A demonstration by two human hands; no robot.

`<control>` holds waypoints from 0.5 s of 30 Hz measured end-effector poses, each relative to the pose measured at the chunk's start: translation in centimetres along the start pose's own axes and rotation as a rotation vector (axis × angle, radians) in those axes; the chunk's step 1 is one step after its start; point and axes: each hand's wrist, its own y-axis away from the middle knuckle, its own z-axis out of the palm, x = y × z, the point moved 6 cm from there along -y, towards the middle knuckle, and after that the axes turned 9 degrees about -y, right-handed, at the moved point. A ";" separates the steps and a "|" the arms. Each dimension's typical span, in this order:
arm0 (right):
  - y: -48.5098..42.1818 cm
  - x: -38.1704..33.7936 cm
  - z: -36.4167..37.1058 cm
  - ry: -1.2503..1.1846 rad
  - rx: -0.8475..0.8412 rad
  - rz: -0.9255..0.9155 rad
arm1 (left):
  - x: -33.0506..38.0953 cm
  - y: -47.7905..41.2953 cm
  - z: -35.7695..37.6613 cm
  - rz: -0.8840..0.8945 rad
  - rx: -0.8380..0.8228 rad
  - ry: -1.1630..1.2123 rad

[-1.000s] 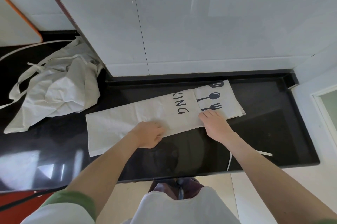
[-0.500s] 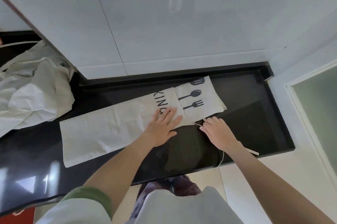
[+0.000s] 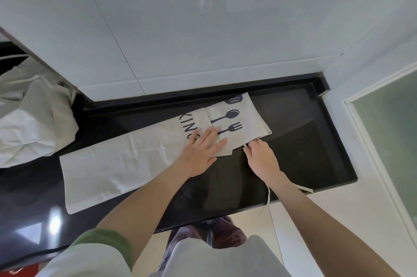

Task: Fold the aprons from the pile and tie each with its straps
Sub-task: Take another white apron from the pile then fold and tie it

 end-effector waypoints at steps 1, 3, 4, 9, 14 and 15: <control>0.0 0.0 0.1 0.001 -0.009 -0.005 | 0.2 -0.2 0.1 -0.002 -0.014 -0.007; 0.0 0.2 0.1 -0.048 -0.033 -0.005 | 0.7 -0.7 0.1 -0.021 -0.025 -0.017; 0.1 0.2 0.1 -0.087 -0.053 -0.014 | 0.9 -1.0 -0.1 -0.038 -0.027 -0.015; 0.2 -0.2 -0.2 -0.295 -0.126 -0.004 | 1.4 -2.0 -1.7 -0.115 0.021 0.003; 0.3 0.3 0.4 -0.358 -0.276 0.160 | 2.0 -3.3 -2.0 -0.185 -0.049 -0.040; 0.3 0.2 0.5 -0.336 -0.306 0.156 | 2.2 -3.5 -2.3 -0.187 -0.051 -0.040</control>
